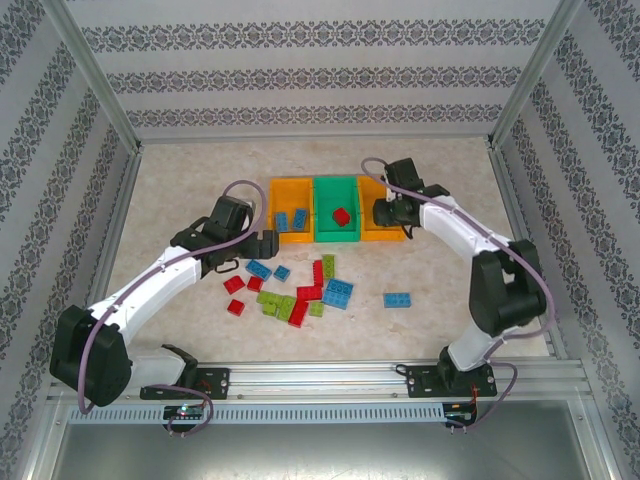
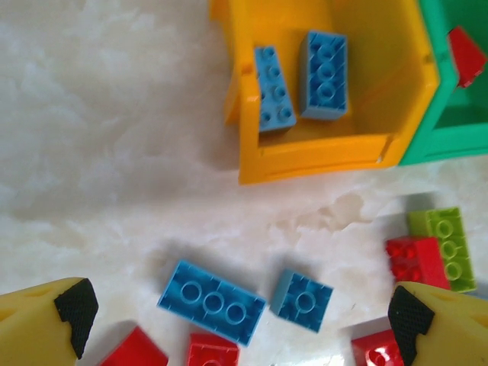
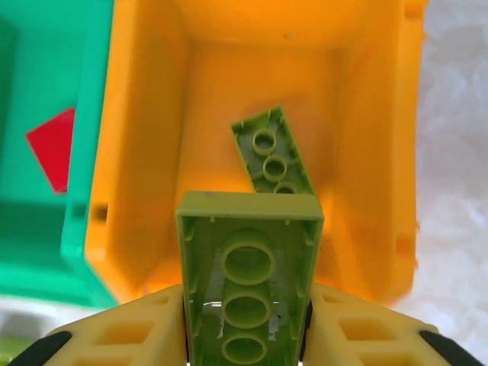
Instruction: Sort the legos into containers by color
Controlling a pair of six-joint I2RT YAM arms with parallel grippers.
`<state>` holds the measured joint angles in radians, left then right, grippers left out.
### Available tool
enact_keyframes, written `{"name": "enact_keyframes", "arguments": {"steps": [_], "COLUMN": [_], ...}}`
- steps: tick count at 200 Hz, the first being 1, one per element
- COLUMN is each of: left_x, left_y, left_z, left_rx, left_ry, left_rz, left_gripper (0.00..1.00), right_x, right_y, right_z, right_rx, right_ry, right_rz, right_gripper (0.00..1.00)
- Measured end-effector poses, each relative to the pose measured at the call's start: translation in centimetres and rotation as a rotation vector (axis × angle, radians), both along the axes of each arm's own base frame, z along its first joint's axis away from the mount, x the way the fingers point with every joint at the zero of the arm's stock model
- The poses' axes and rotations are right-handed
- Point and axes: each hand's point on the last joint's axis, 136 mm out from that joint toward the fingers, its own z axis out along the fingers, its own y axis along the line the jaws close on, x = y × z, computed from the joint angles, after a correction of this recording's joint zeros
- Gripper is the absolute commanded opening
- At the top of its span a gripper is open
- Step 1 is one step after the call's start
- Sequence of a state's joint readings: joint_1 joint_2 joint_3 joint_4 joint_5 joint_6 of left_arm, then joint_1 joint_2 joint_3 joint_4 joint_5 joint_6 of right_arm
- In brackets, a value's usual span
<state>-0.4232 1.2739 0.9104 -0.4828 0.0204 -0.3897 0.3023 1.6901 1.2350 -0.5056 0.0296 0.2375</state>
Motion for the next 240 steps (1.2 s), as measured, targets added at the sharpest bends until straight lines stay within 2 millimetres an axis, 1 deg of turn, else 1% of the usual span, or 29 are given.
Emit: {"name": "enact_keyframes", "arguments": {"steps": [10,28,45,68,89,111,130,161,182,196,216,240], "left_x": [-0.4,-1.0,-1.4,-1.9,-2.3,-2.5,-2.6,-2.6,-2.5,-2.6,-2.7,-2.6], "left_y": [0.2,0.5,0.7,0.9,1.1,1.1,1.0,0.9,0.7,0.6,0.3,-0.3], "left_z": [-0.5,-1.3,-1.6,-1.4,-1.6,-2.2,-2.9,-4.7,-6.1,-6.6,-6.8,-6.9], "left_rx": [0.007,0.014,0.016,0.004,0.002,0.004,0.019,0.075,0.105,0.114,0.116,0.1], "left_ry": [0.017,0.042,0.057,0.053,0.061,0.079,0.098,0.147,0.189,0.206,0.211,0.223], "left_rz": [0.005,0.011,0.017,0.032,0.043,0.038,0.016,-0.045,-0.075,-0.098,-0.13,-0.153], "left_gripper": [1.0,1.0,0.99,0.99,1.0,1.0,1.0,1.0,1.0,1.0,1.0,0.96], "right_x": [1.1,2.6,3.5,3.8,3.7,3.8,3.9,3.7,3.5,3.3,2.9,2.0], "right_y": [-0.1,0.0,-0.2,-0.4,-0.4,-0.4,-0.2,-0.2,0.0,0.3,0.5,0.8], "right_z": [-0.3,-1.2,-2.1,-3.1,-3.3,-3.2,-2.8,-0.8,0.5,1.2,1.9,2.3], "right_rx": [-0.003,-0.008,-0.016,-0.025,-0.022,-0.018,-0.006,0.016,0.041,0.058,0.082,0.1], "right_ry": [0.003,0.02,0.036,0.06,0.069,0.065,0.057,0.009,-0.018,-0.031,-0.046,-0.056], "right_rz": [-0.018,-0.045,-0.068,-0.086,-0.095,-0.1,-0.101,-0.101,-0.093,-0.086,-0.075,-0.064], "right_gripper": [0.41,0.42,0.47,0.54,0.63,0.65,0.7,0.77,0.77,0.77,0.77,0.78]}}
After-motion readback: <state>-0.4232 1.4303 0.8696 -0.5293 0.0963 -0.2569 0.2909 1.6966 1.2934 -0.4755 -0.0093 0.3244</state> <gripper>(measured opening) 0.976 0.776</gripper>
